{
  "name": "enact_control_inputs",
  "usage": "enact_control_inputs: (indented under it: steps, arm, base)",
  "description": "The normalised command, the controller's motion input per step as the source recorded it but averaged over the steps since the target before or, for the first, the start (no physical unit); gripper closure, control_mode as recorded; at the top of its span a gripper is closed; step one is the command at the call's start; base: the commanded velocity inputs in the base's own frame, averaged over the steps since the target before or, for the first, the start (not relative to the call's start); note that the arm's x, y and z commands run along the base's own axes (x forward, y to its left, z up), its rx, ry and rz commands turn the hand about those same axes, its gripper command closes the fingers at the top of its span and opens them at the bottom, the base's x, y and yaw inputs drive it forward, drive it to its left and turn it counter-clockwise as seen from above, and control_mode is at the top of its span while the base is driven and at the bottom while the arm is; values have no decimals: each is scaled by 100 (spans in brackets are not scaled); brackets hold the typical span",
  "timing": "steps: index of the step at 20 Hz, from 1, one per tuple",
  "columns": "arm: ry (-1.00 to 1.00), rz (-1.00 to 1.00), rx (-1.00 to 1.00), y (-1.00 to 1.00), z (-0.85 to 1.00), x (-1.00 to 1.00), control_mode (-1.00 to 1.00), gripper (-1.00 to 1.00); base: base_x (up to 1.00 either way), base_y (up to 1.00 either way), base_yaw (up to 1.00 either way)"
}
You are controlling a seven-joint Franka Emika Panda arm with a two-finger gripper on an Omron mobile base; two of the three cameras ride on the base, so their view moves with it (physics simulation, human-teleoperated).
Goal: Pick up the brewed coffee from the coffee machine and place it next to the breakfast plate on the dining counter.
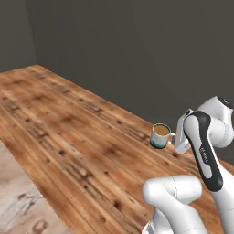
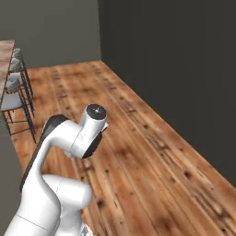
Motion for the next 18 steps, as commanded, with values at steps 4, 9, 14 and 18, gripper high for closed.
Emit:
enact_control_inputs:
  steps: [4,9,14,18]
  arm:
    - [0,0,0,0,0,0,100,100]
    - [0,0,0,0,0,0,100,100]
    - [0,0,0,0,0,0,100,100]
    - [0,0,0,0,0,0,100,100]
  base:
    - [100,0,38]
    - [100,0,38]
    - [100,0,37]
    - [100,0,36]
